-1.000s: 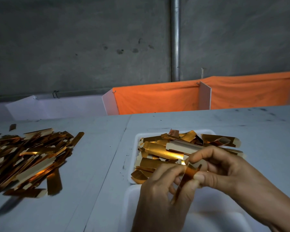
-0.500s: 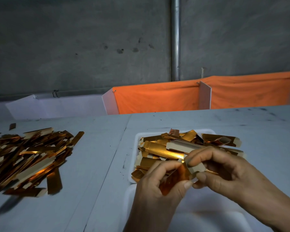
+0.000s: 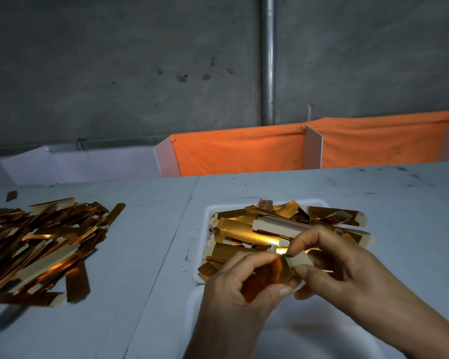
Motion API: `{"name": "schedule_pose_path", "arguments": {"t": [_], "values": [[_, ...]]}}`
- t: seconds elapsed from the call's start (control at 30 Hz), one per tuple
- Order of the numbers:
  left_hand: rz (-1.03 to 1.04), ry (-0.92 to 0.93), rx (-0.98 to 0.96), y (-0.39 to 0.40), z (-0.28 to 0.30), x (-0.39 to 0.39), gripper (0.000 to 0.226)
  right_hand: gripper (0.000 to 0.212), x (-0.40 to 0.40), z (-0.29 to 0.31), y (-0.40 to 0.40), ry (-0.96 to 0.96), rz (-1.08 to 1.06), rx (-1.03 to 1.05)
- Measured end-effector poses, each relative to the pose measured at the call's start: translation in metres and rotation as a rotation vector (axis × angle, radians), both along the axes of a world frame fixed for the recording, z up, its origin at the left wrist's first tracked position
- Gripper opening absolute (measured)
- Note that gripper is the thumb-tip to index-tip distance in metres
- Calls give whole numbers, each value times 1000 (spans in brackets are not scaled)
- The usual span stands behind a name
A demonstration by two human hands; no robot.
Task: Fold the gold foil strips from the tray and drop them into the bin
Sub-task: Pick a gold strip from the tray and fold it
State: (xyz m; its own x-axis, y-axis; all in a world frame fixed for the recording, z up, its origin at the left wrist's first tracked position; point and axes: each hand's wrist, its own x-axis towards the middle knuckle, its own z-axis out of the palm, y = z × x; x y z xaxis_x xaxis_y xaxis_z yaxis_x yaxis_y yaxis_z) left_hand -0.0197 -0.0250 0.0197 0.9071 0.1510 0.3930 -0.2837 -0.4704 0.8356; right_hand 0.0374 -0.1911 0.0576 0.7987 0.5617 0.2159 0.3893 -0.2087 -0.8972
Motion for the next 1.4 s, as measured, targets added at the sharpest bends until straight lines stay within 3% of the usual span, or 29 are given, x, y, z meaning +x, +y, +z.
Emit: {"name": "schedule_pose_path", "arguments": {"t": [0.4,0.47,0.57,0.77,1.07,1.4], "values": [[-2,2,286,1,-1,-1,40,26,5,-10,5,16,25,27],[-8,2,275,1,-1,-1,38,12,6,-7,4,132,110,129],[6,9,221,3,-2,-2,33,19,11,-7,1,373,210,258],[8,9,236,3,-2,-1,33,16,16,-15,6,562,215,334],[-51,-36,324,4,-5,-1,45,12,17,-14,1,488,190,209],[-54,-19,263,6,-4,0,38,9,17,-12,0,495,157,193]]}}
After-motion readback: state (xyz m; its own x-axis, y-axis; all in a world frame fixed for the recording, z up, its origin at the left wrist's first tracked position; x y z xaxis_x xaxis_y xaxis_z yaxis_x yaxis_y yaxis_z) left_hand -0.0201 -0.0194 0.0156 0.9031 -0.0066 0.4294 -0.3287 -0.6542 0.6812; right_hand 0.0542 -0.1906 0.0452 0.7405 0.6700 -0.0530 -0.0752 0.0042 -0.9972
